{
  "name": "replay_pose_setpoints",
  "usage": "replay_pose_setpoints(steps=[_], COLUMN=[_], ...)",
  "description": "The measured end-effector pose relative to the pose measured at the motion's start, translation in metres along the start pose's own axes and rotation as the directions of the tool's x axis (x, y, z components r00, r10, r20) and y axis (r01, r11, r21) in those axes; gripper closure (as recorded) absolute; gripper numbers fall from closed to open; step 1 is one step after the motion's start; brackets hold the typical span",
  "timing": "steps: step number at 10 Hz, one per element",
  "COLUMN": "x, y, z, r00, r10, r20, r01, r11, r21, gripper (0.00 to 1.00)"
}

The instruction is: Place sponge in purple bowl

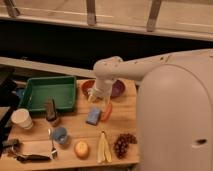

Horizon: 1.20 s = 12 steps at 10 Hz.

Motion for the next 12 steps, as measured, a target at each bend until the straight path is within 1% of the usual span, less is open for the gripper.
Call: replay_pose_setpoints(steps=[2,3,7,9,11,12], x=[-0.001,-0.001,-0.001,-0.003,-0.006,-0.006], y=[-0.003,-0.003,-0.002,0.004,0.007,0.006], z=[0.015,0.017,0.018,0.024,0.034,0.042], r00=[0.999,0.999,0.999,0.999,0.998,0.997], r10=[0.009,0.009,0.008,0.005,0.006,0.01], r20=[-0.037,-0.045,-0.044,-0.045,-0.058,-0.072], r01=[-0.009,-0.009,-0.008,-0.006,-0.008,-0.012], r11=[1.0,1.0,1.0,1.0,1.0,1.0], r21=[0.001,0.001,0.0,-0.018,-0.027,-0.025], gripper=[0.36,0.36,0.36,0.36,0.36,0.36])
